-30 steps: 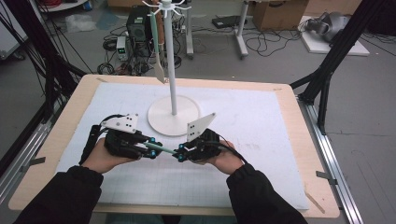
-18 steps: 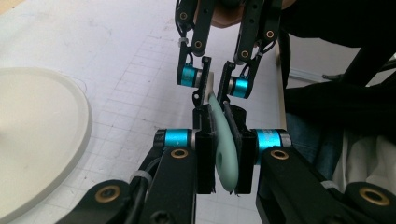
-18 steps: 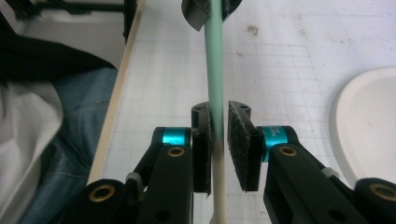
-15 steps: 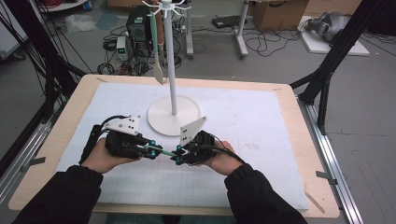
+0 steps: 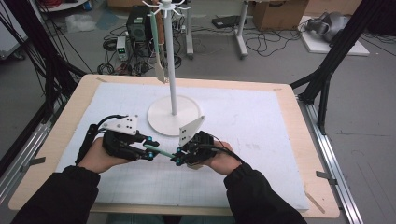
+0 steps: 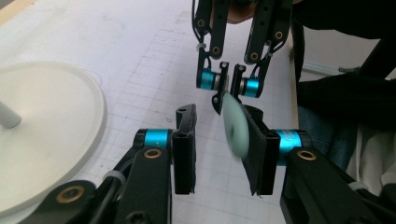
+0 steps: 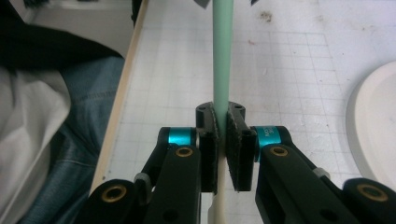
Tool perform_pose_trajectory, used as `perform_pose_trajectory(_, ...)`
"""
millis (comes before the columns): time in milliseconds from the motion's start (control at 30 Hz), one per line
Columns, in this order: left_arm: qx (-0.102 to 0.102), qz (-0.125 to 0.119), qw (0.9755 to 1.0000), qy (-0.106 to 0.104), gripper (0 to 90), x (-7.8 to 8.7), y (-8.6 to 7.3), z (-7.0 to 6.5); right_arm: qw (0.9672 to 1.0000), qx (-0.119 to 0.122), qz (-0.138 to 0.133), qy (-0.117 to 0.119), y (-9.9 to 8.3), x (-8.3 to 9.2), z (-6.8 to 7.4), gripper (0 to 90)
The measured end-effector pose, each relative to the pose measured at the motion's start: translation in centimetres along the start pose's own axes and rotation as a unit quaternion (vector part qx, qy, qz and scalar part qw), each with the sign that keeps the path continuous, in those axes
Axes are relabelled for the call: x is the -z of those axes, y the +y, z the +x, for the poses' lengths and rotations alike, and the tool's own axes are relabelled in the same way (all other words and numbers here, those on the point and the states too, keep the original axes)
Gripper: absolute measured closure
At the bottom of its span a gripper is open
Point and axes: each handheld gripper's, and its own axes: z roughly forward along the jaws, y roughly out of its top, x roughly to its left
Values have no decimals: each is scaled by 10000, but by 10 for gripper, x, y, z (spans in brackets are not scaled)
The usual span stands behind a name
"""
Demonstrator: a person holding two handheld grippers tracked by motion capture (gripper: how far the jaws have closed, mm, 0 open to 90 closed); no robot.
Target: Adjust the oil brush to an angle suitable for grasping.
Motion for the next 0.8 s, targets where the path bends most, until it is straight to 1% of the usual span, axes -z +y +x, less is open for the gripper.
perform_pose_trajectory(67,38,17,9999,142,637,4,-4,1,9999,-113,-122,10,-3,4,-3,844)
perform_pose_trajectory(133,83,31,9996,270,618,8,-8,3,9991,-274,-310,-6,-5,8,-7,844)
perform_pose_trajectory(200,183,15,9991,384,591,11,-13,5,9982,-376,-464,-30,-7,12,-11,844)
perform_pose_trajectory(233,238,-5,9984,521,576,12,-15,5,9977,-423,-522,-52,-8,14,-13,844)
perform_pose_trajectory(300,331,-49,9972,664,559,14,-19,8,9965,-531,-646,-86,-8,17,-17,844)
perform_pose_trajectory(367,374,-40,9959,825,539,16,-22,10,9953,-598,-757,-120,-8,20,-20,844)
perform_pose_trajectory(433,439,-91,9954,850,525,16,-25,11,9946,-645,-797,-129,-6,23,-23,844)
perform_pose_trajectory(467,455,-98,9946,930,522,16,-27,11,9941,-693,-827,-138,-5,24,-24,844)
perform_pose_trajectory(533,489,-95,9940,975,507,17,-29,11,9937,-674,-875,-195,-3,28,-28,844)
perform_pose_trajectory(600,505,-101,9930,1066,495,17,-31,11,9923,-787,-943,-185,-1,32,-31,843)
perform_pose_trajectory(633,513,-103,9927,1090,485,16,-32,11,9917,-781,-999,-225,0,33,-34,843)
perform_pose_trajectory(733,561,-140,9912,1193,463,17,-35,11,9896,-881,-1109,-237,3,40,-39,843)
perform_pose_trajectory(767,611,-194,9904,1227,454,16,-35,11,9889,-865,-1181,-251,4,42,-40,843)
perform_pose_trajectory(800,599,-207,9902,1247,451,17,-36,10,9876,-882,-1272,-254,4,44,-42,843)
